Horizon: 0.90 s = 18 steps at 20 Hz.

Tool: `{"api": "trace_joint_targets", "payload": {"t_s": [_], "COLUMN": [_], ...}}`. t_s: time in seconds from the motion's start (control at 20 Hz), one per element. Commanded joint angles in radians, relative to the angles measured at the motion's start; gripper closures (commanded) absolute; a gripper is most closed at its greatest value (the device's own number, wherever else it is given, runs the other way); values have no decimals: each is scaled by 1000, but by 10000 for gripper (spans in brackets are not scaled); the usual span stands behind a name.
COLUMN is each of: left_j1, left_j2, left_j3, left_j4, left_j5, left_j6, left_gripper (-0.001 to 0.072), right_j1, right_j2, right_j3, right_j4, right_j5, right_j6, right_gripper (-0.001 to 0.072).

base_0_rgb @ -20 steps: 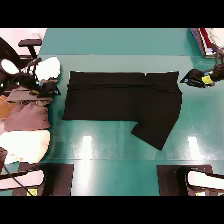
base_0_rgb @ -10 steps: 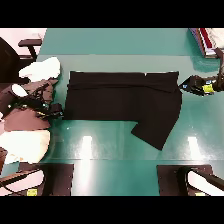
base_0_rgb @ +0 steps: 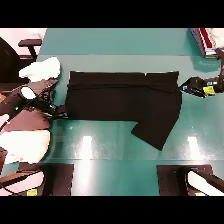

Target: Fold the shirts.

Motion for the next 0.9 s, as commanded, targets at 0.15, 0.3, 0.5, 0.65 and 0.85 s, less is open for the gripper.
{"api": "trace_joint_targets", "payload": {"t_s": [0.15,0.3,0.5,0.65,0.85], "left_j1": [-4,-4,-4,-4,-4], "left_j2": [23,83,99,99,99], "left_j3": [23,30,30,30,30], "left_j4": [14,29,29,27,27], "left_j5": [14,26,32,40,40], "left_j6": [-1,14,26,25,25], "left_gripper": [683,683,682,682,682], "right_j1": [-18,-134,-277,-271,-167], "right_j2": [14,50,14,-43,-90], "right_j3": [-80,-294,-515,-582,-544], "right_j4": [-85,-80,-70,60,92], "right_j5": [79,69,44,-19,-96], "right_j6": [13,13,6,-63,-71], "right_gripper": [201,201,205,279,286]}}
